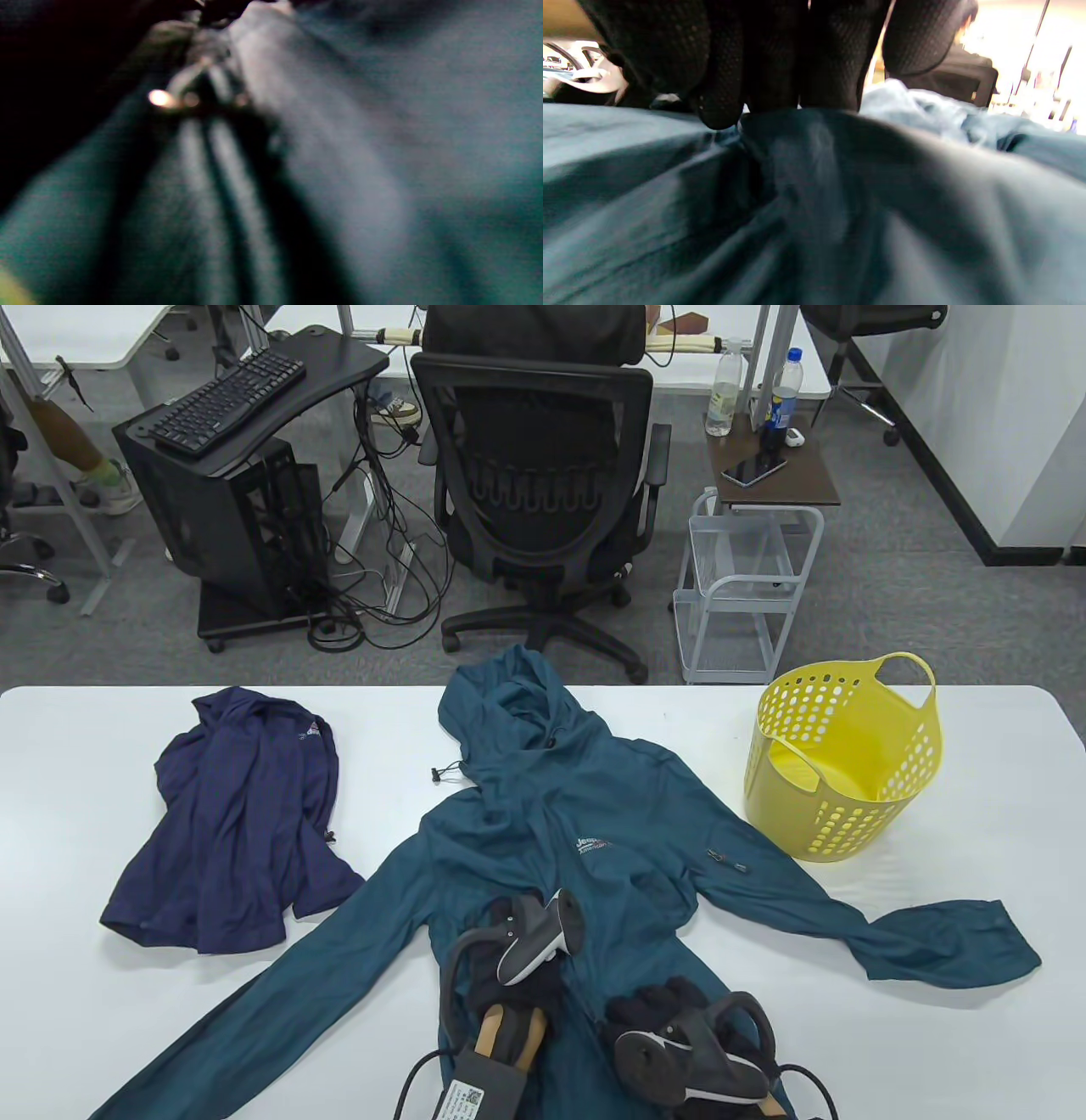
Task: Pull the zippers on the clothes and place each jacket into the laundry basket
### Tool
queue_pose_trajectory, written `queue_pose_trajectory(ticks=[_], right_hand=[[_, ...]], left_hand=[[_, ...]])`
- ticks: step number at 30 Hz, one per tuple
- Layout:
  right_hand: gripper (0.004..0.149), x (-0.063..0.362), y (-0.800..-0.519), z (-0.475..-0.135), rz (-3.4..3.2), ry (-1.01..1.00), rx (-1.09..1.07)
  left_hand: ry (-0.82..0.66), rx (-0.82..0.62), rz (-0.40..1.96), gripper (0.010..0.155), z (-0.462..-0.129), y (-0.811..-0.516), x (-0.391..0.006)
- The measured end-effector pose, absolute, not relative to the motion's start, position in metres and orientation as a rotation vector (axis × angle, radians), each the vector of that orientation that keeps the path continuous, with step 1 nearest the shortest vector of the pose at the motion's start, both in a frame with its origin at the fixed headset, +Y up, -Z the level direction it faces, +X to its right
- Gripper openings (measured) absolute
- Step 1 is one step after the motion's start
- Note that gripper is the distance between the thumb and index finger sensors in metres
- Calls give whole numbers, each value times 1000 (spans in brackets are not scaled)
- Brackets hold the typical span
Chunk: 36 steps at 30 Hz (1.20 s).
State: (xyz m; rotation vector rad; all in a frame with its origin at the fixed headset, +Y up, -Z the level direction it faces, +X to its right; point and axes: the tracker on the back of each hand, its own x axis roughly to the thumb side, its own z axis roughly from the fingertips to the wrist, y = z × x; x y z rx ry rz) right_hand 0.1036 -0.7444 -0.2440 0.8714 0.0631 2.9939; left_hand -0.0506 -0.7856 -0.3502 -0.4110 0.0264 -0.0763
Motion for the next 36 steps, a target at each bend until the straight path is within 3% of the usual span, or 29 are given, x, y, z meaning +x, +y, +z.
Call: queue_pose_trajectory(ticks=[4, 15, 19, 23, 36], right_hand=[[39, 112, -759, -258, 3005, 240, 692], [39, 135, -769, -288, 3021, 108, 311], [39, 140, -771, -294, 3048, 56, 215], [40, 143, -773, -293, 3026, 39, 233], [39, 137, -758, -275, 3035, -74, 372]], left_hand=[[-7, -291, -46, 58, -342, -775, -50], [-132, -130, 30, 54, -313, -740, -20], [-176, -214, 28, 53, -309, -745, -5], [-146, -461, -30, 54, -314, -769, -1], [-75, -456, 30, 54, -332, -781, -25]])
